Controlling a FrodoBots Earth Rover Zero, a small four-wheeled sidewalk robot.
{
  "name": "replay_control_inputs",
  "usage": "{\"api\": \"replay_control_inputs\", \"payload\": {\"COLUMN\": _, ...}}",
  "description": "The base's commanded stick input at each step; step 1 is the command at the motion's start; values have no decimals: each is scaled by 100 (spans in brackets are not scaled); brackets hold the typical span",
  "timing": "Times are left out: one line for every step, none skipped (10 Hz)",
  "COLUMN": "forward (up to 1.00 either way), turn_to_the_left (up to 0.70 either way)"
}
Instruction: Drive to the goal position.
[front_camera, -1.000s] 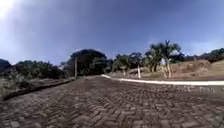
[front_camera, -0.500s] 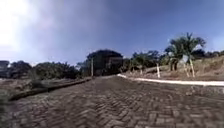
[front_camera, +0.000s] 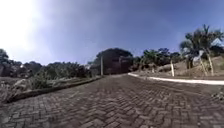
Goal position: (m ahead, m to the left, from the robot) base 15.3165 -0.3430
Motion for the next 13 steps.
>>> {"api": "replay_control_inputs", "payload": {"forward": 100, "turn_to_the_left": 0}}
{"api": "replay_control_inputs", "payload": {"forward": 100, "turn_to_the_left": 0}}
{"api": "replay_control_inputs", "payload": {"forward": 100, "turn_to_the_left": 0}}
{"api": "replay_control_inputs", "payload": {"forward": 100, "turn_to_the_left": 0}}
{"api": "replay_control_inputs", "payload": {"forward": 100, "turn_to_the_left": 0}}
{"api": "replay_control_inputs", "payload": {"forward": 100, "turn_to_the_left": 0}}
{"api": "replay_control_inputs", "payload": {"forward": 100, "turn_to_the_left": 0}}
{"api": "replay_control_inputs", "payload": {"forward": 100, "turn_to_the_left": 0}}
{"api": "replay_control_inputs", "payload": {"forward": 100, "turn_to_the_left": 0}}
{"api": "replay_control_inputs", "payload": {"forward": 100, "turn_to_the_left": 0}}
{"api": "replay_control_inputs", "payload": {"forward": 100, "turn_to_the_left": 0}}
{"api": "replay_control_inputs", "payload": {"forward": 100, "turn_to_the_left": 0}}
{"api": "replay_control_inputs", "payload": {"forward": 100, "turn_to_the_left": 0}}
